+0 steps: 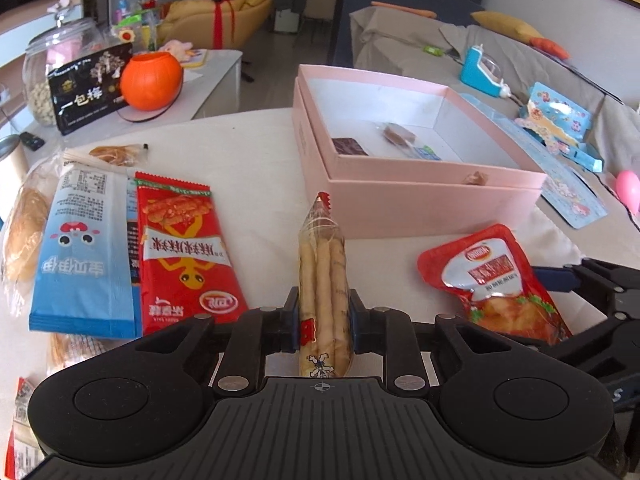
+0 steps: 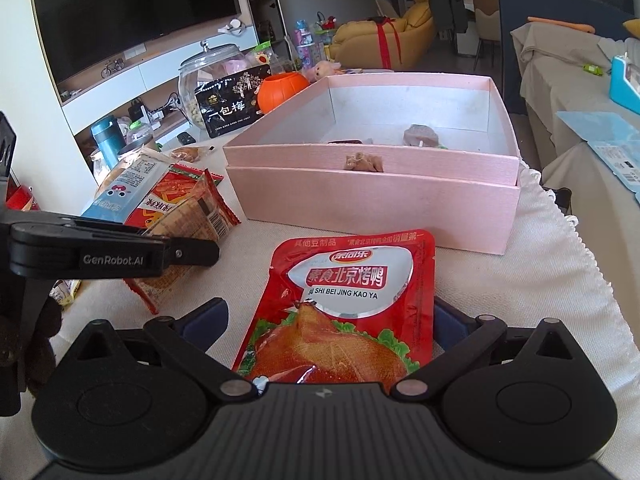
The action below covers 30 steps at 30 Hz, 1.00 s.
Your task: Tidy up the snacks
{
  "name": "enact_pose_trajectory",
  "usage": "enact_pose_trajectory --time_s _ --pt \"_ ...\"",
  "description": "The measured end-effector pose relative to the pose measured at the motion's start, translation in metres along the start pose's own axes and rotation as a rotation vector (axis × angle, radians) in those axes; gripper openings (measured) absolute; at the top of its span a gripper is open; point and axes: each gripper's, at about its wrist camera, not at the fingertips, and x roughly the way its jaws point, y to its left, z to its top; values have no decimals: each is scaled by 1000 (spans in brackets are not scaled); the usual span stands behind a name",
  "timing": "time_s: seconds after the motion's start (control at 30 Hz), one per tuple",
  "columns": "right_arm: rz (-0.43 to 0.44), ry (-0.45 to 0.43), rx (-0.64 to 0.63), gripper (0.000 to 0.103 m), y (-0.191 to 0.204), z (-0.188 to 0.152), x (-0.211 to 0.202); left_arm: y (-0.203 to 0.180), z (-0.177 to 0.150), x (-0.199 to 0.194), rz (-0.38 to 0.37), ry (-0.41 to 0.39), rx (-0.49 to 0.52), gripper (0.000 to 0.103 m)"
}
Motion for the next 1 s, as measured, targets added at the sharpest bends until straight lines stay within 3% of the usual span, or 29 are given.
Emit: enact_pose_trajectory --time_s 0.27,0.4,0.6,0.8,0.9,1.0 --pt "-19 28 -48 103 5 0 1 -11 -15 -15 -36 36 59 26" --pt "-105 49 -141 103 10 -9 -5 -10 -17 -21 -3 18 78 27" --pt "-57 18 -34 103 -12 -8 -12 -13 -13 -37 -14 -30 123 30" --pt "-79 21 -56 103 -6 -9 -11 -29 -11 -12 74 61 223 32" --pt "-76 19 -51 103 -6 -9 -11 -24 -9 -9 62 52 189 31" --pt "-81 20 -51 103 -6 -9 -10 -16 -9 -9 -13 43 117 26"
